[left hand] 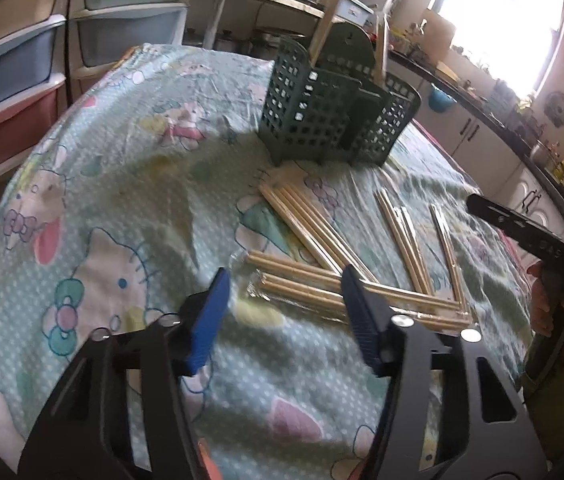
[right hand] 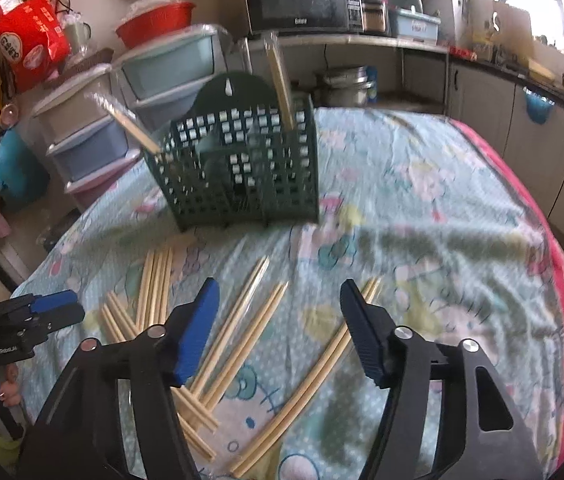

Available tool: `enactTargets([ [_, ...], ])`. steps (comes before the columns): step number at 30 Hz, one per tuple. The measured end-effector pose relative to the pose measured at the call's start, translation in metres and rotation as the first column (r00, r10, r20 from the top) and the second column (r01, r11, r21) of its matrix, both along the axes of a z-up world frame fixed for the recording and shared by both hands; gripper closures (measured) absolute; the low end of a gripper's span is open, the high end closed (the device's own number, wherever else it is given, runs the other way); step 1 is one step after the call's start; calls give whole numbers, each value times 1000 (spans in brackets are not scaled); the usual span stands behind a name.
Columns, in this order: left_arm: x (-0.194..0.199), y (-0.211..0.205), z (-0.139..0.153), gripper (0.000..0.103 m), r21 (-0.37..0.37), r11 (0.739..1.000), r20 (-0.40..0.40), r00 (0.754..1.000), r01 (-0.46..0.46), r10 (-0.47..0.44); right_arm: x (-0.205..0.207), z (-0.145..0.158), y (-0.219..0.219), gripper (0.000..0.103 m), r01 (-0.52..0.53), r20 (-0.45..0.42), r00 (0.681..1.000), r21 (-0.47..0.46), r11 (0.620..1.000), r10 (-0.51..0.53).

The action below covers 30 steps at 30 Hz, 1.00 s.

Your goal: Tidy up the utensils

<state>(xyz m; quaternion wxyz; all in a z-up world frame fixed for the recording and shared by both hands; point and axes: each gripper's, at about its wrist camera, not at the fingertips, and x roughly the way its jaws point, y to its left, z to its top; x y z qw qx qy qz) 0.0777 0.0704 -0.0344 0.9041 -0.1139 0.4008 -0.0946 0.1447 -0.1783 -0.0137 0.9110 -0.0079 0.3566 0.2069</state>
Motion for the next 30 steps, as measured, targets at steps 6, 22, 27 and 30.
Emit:
enactTargets([
  [6, 3, -3, -8, 62, -2, 1000, -28, 1000, 2, -2, -2, -7, 2, 47, -4, -19, 1000, 1, 1000, 4],
  [22, 18, 6, -28, 69, -47, 999, -71, 997, -13, 10, 35, -38, 0, 63, 5, -175, 984, 19, 1000, -2],
  [27, 19, 11, -29, 82, -43, 999, -76, 997, -25, 21, 50, -46, 9, 67, -5, -213, 977, 31, 1000, 12],
  [30, 20, 13, -29, 95, -43, 998, -75, 997, -35, 32, 57, -46, 13, 68, -4, -220, 975, 39, 999, 12],
])
